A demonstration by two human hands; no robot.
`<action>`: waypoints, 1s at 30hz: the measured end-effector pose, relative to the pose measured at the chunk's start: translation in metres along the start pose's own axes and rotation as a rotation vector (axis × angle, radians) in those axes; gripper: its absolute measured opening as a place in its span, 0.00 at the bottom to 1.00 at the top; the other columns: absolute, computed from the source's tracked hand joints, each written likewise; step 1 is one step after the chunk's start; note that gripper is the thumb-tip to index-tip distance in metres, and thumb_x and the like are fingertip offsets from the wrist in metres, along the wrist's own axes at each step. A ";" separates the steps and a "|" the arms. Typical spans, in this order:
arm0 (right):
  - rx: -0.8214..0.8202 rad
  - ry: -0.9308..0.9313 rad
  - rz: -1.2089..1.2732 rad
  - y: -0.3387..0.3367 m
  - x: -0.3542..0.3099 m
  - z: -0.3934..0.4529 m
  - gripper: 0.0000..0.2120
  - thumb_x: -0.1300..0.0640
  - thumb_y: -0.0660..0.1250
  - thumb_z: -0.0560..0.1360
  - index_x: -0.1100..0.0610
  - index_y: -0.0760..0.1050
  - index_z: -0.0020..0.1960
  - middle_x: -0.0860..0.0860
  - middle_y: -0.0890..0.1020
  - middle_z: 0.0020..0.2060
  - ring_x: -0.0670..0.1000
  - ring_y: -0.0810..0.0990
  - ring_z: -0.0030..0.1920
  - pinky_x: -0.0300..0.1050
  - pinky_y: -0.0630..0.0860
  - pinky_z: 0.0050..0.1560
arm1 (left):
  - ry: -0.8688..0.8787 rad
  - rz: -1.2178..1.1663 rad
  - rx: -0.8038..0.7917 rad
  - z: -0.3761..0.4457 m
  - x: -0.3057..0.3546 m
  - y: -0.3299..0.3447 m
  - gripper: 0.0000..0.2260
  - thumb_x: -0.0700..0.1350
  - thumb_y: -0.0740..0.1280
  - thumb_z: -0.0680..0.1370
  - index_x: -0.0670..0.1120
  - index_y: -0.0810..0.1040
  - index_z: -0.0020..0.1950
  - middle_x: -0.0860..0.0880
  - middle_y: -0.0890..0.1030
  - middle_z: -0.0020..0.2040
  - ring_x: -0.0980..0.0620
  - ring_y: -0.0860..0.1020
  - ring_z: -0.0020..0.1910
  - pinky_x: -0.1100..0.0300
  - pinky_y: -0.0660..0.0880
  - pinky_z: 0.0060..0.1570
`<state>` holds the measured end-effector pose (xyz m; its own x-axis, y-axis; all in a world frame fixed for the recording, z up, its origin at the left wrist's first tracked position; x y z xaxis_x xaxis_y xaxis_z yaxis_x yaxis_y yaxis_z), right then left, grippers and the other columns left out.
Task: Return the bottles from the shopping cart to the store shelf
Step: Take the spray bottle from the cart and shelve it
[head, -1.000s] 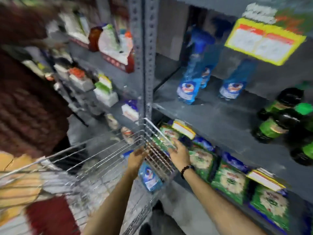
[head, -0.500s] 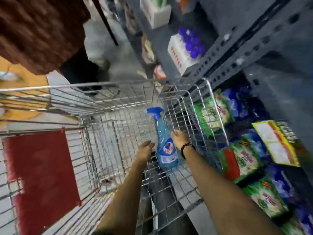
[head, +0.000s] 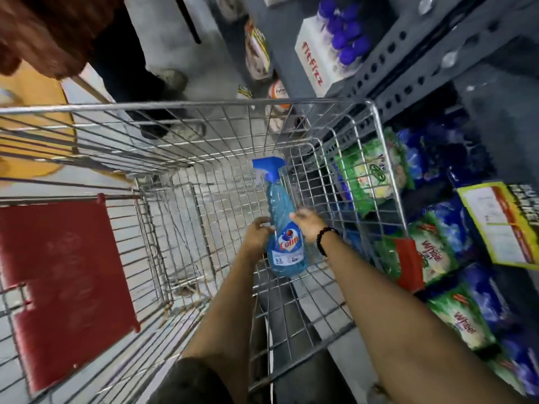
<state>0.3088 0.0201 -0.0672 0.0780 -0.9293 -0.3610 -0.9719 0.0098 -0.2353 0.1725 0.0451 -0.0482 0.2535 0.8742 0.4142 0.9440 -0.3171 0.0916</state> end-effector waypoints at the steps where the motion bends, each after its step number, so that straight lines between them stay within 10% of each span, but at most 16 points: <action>1: -0.016 -0.017 0.000 -0.001 0.000 -0.009 0.18 0.54 0.60 0.78 0.67 0.73 0.59 0.64 0.79 0.58 0.61 0.78 0.58 0.59 0.72 0.63 | 0.018 0.012 -0.025 -0.010 0.002 -0.004 0.08 0.31 0.58 0.77 0.42 0.68 0.52 0.46 0.77 0.37 0.51 0.77 0.32 0.69 0.74 0.20; 8: -0.022 -0.215 0.187 -0.021 -0.033 -0.122 0.07 0.51 0.62 0.77 0.54 0.69 0.44 0.55 0.75 0.51 0.52 0.76 0.50 0.51 0.74 0.51 | 0.155 0.349 -0.246 -0.099 0.061 -0.032 0.14 0.39 0.63 0.77 0.44 0.72 0.63 0.45 0.77 0.54 0.48 0.74 0.55 0.51 0.68 0.54; 20: 0.330 -0.871 0.376 -0.131 -0.085 -0.417 0.22 0.54 0.61 0.77 0.58 0.63 0.70 0.44 0.75 0.54 0.40 0.75 0.50 0.30 0.76 0.32 | 0.834 0.652 -0.594 -0.352 0.207 0.039 0.05 0.42 0.70 0.72 0.50 0.81 0.46 0.51 0.82 0.40 0.53 0.78 0.39 0.63 0.78 0.30; 30: 0.417 -1.338 0.354 -0.164 -0.049 -0.583 0.07 0.53 0.66 0.74 0.48 0.75 0.52 0.50 0.78 0.46 0.48 0.80 0.45 0.35 0.79 0.27 | 1.206 0.800 -0.866 -0.505 0.211 0.092 0.08 0.51 0.73 0.66 0.59 0.83 0.45 0.61 0.83 0.36 0.64 0.80 0.31 0.68 0.77 0.27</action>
<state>0.3349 -0.1517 0.5155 0.2243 0.1781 -0.9581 -0.8676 0.4843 -0.1130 0.2065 0.0145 0.5050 -0.1037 -0.2245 0.9690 0.1786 -0.9626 -0.2039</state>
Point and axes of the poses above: each hand's wrist, its own z-axis towards the middle knuckle, its own y-axis out of the palm, x = y × z, the point moved 3 cm from there along z, towards the middle knuckle
